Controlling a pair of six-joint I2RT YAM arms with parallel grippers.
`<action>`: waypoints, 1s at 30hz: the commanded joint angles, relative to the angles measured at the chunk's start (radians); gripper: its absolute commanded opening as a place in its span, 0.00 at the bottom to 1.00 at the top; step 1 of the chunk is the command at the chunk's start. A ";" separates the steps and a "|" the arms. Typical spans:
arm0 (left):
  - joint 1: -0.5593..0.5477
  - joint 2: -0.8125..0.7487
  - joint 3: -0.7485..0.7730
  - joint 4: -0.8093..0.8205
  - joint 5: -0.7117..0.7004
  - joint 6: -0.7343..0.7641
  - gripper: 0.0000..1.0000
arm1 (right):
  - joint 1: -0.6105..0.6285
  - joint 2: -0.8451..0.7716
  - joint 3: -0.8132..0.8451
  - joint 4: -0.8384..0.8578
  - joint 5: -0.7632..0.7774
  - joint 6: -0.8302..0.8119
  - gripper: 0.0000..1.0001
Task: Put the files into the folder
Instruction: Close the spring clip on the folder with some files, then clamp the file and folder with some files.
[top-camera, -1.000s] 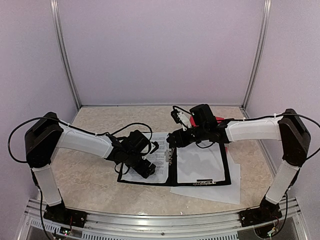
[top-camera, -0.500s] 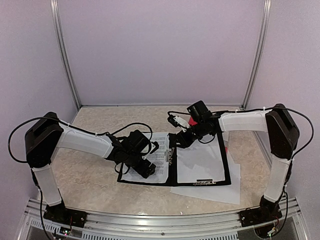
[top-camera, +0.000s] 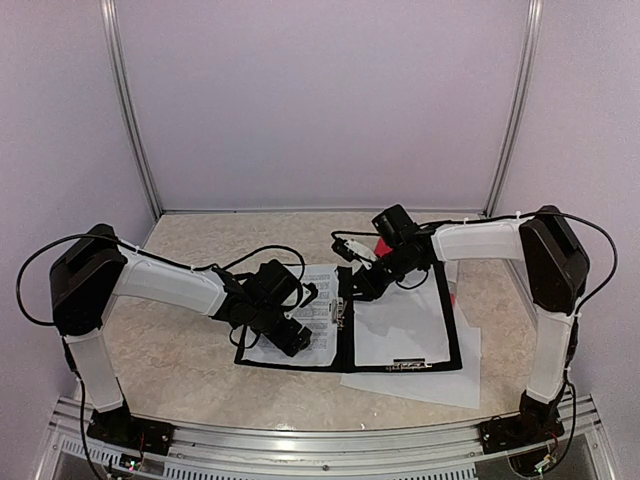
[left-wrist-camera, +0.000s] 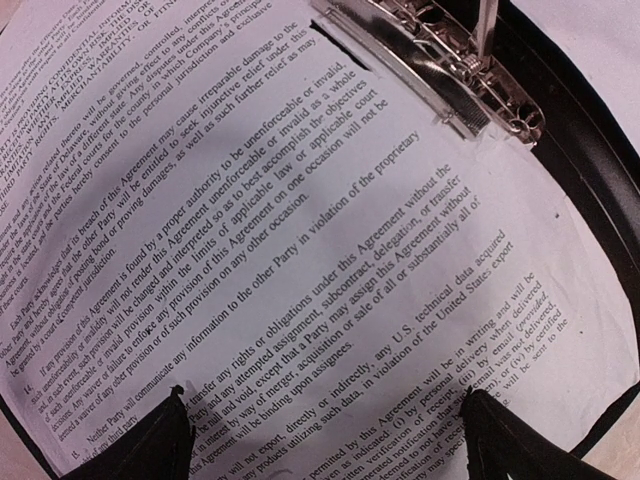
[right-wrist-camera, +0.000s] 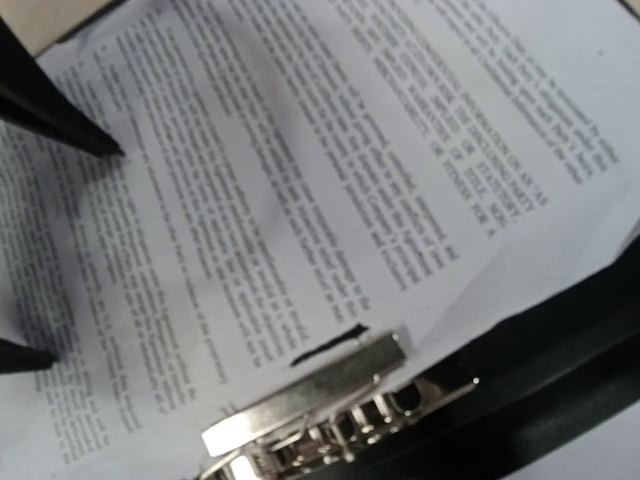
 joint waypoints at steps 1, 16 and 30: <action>-0.003 0.052 -0.014 -0.099 0.011 0.006 0.90 | -0.015 0.037 0.031 -0.016 -0.030 -0.021 0.30; -0.002 0.061 -0.008 -0.101 0.013 0.006 0.90 | -0.017 0.029 0.048 -0.029 -0.036 -0.049 0.20; -0.003 0.068 -0.002 -0.107 0.013 0.007 0.90 | -0.017 0.022 0.054 -0.051 -0.019 -0.064 0.11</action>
